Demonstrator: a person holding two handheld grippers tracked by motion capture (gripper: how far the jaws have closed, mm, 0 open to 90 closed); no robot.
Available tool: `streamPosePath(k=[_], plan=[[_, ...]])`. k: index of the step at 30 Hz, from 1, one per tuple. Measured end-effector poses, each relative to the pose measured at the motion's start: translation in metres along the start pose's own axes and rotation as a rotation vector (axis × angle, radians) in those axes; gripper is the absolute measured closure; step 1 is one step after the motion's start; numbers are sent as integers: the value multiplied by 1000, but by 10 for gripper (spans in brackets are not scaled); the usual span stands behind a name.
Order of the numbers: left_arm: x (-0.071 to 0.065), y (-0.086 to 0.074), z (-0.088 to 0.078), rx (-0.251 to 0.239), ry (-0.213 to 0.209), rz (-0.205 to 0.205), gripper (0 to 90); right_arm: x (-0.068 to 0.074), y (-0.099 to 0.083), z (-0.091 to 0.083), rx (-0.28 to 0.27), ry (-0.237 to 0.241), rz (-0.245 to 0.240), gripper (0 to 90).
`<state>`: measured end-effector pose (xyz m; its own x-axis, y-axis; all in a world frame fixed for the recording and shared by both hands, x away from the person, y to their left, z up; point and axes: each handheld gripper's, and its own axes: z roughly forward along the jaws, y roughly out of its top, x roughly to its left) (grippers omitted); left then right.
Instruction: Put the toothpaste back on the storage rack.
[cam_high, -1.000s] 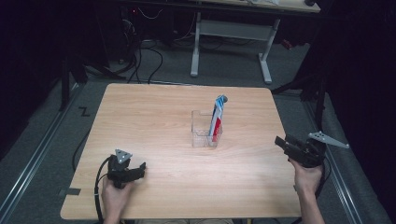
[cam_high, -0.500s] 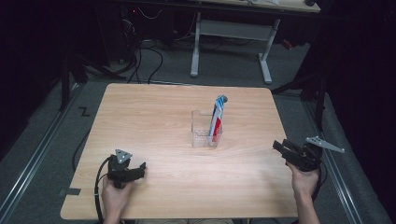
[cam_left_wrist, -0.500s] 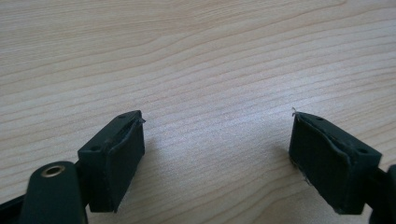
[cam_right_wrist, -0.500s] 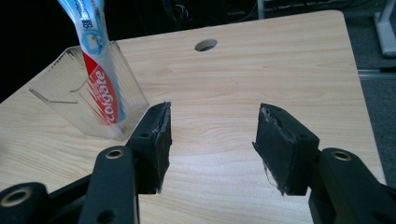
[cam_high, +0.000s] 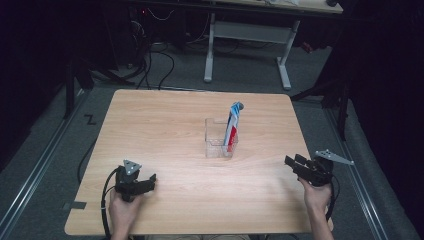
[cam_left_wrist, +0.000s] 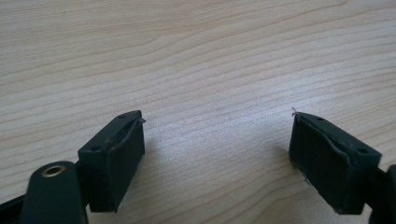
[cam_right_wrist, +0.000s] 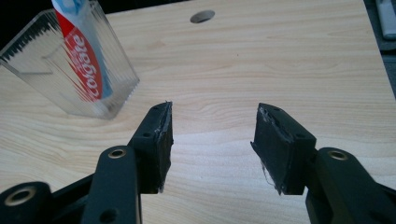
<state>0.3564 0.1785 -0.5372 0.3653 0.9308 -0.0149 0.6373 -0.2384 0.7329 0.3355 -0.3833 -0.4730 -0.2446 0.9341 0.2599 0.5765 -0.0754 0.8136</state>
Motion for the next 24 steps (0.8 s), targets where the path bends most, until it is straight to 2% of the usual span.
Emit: streamPosePath(k=[12,24], plan=[[0,0,0,0,0,0,185,6,-10,15,43,-19,-30,486],[0,0,0,0,-4,4,183,9,-21,32,87,-67,-86,477]])
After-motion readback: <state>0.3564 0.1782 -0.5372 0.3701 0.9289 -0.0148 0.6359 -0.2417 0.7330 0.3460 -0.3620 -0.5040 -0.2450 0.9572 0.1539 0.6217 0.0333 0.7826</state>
